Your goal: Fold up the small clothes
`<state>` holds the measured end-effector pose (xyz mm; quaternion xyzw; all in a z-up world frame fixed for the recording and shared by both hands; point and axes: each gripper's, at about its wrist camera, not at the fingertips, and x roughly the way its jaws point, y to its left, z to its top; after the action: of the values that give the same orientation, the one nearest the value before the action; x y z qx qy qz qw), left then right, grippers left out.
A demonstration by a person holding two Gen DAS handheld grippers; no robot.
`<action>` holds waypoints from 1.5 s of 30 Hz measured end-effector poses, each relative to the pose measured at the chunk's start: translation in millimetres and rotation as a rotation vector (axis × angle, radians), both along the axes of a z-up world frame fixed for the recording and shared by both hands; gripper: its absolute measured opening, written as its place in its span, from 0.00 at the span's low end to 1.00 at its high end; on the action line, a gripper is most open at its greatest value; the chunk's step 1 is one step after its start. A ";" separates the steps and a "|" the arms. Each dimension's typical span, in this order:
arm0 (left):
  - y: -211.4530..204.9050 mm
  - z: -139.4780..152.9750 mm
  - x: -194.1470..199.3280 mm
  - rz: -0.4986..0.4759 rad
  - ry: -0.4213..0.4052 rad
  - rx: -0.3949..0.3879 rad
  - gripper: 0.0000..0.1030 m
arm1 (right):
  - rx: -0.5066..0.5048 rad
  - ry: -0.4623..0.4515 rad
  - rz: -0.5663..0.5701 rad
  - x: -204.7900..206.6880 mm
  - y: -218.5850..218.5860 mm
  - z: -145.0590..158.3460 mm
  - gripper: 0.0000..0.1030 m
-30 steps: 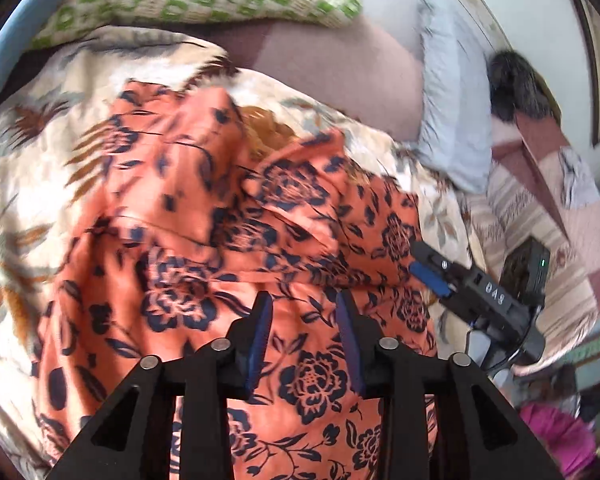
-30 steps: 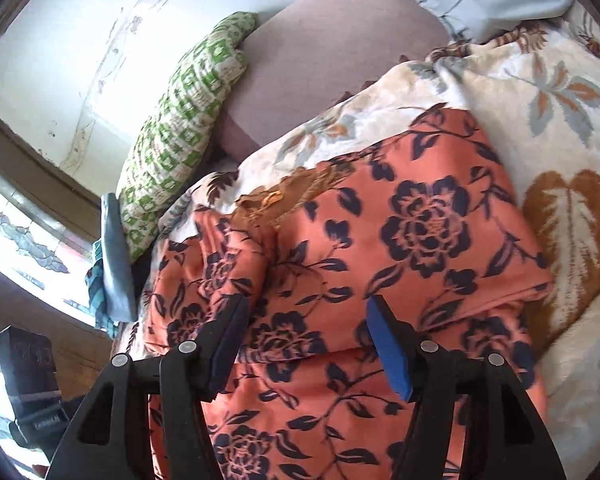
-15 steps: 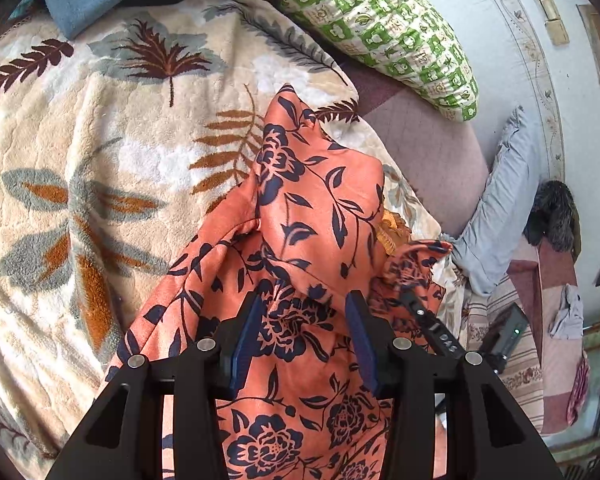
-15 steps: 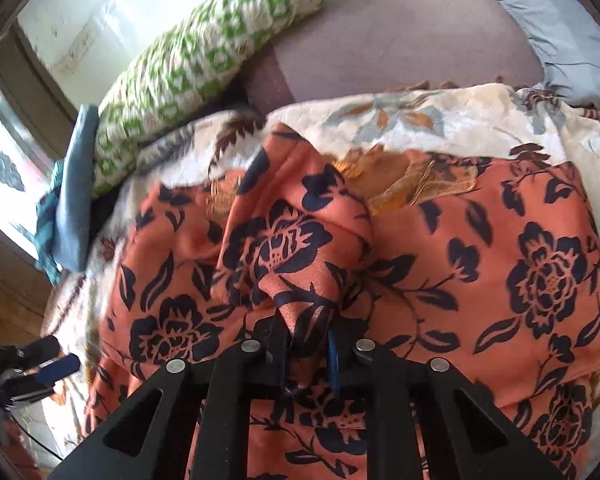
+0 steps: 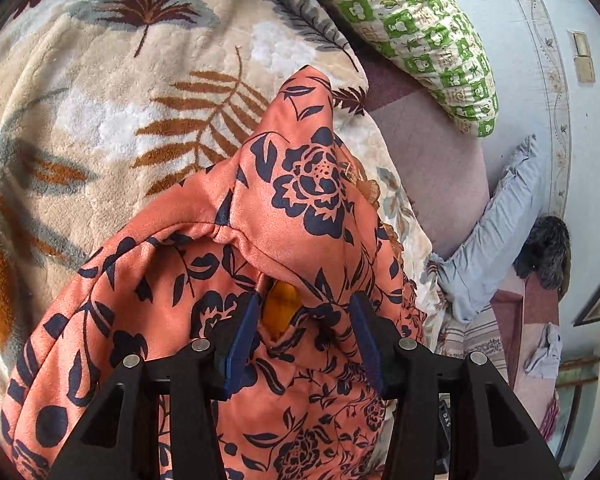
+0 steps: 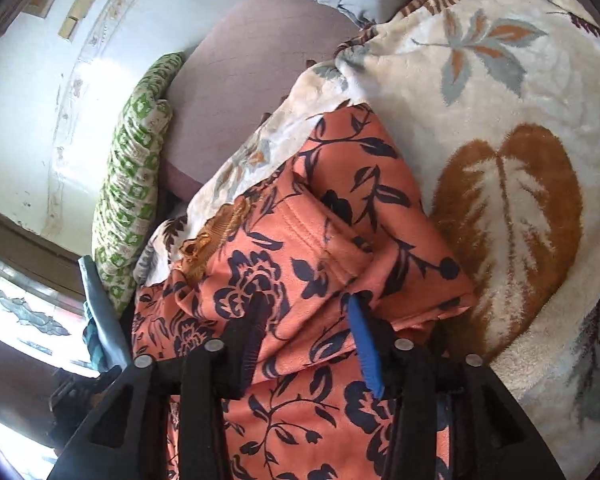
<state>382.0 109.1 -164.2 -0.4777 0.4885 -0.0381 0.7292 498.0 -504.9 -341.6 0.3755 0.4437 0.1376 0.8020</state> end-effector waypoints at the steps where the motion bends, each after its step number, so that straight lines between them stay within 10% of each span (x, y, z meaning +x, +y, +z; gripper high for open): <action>1: 0.5 -5.0 1.1 0.006 0.009 -0.013 0.46 | 0.008 -0.014 0.020 2.6 4.2 1.9 0.51; 12: 17.8 -40.7 23.4 0.124 0.056 -0.109 0.52 | -0.012 0.026 -0.055 31.0 16.4 -17.7 0.50; 13: 17.6 -43.6 28.5 0.128 0.067 -0.111 0.50 | -0.017 0.017 -0.049 33.0 18.0 -16.0 0.46; 15: 19.1 -41.0 38.9 0.141 0.064 -0.090 0.36 | -0.021 0.001 -0.012 38.8 22.8 -9.0 0.03; 16: 20.2 -34.1 43.9 0.132 0.045 -0.070 0.12 | -0.022 -0.009 0.005 41.5 24.5 -2.2 0.04; 17: 21.2 -23.1 48.2 0.119 0.019 -0.051 0.09 | -0.020 -0.032 0.013 44.1 25.0 8.9 0.04; 24: 5.4 70.7 50.4 0.036 -0.193 0.075 0.09 | 0.082 -0.320 -0.028 47.9 -13.1 110.8 0.04; 35: -12.5 -5.9 18.0 -0.030 0.049 0.181 0.09 | 0.013 0.028 0.002 6.9 -23.0 -23.1 0.09; 45: -14.1 9.8 18.6 -0.066 -0.040 0.106 0.32 | -0.040 -0.018 -0.098 25.8 -59.4 6.3 0.45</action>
<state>400.6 95.0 -154.4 -0.4211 0.4905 -0.0455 0.7615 523.8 -564.3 -335.3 0.3795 0.4202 0.0925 0.8191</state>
